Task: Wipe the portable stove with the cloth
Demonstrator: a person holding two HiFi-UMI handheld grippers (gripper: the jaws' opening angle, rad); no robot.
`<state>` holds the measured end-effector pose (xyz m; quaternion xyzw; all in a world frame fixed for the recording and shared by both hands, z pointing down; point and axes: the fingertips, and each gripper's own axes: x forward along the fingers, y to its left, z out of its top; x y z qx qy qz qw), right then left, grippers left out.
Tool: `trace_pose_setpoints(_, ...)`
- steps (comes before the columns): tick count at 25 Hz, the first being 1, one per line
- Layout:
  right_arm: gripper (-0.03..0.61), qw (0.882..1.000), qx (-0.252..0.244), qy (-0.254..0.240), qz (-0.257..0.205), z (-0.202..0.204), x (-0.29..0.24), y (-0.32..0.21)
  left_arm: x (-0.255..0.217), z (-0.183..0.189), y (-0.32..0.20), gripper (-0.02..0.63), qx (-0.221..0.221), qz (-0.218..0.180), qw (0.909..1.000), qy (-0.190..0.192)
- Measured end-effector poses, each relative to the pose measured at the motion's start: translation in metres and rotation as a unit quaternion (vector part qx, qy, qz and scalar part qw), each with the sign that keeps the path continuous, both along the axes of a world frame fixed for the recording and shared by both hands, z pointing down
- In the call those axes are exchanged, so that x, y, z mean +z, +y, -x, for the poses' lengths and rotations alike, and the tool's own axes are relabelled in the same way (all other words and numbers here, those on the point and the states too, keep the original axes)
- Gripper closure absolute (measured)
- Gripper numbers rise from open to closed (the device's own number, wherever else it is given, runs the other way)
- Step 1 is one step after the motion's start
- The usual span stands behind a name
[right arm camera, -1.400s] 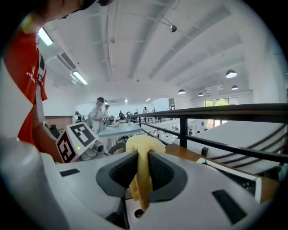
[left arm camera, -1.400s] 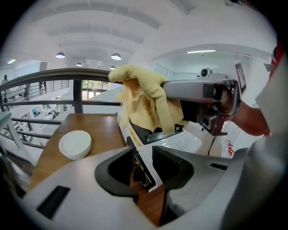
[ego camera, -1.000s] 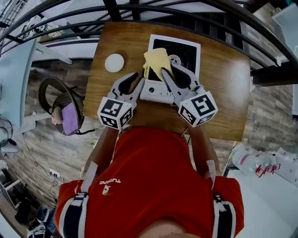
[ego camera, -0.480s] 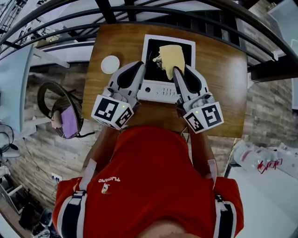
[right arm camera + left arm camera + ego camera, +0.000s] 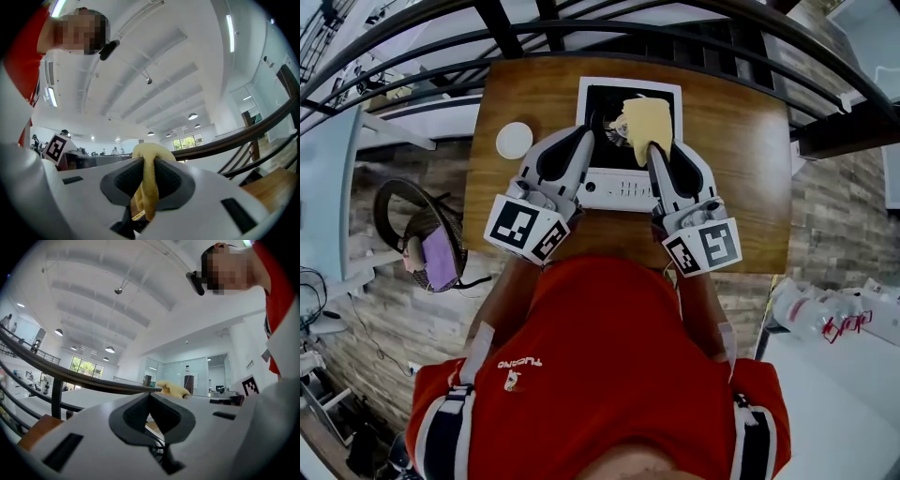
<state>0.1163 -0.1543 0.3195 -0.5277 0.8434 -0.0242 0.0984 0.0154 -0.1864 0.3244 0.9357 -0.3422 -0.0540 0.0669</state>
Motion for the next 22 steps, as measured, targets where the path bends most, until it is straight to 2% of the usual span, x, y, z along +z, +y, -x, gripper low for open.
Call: trace_pose_setpoints(22,0.495,1.000,0.001,0.002,0.000,0.0009,0.0006,0.0021,0.0016,0.0013,-0.0008,0.604,-0.003,0.004,1.0000,0.005)
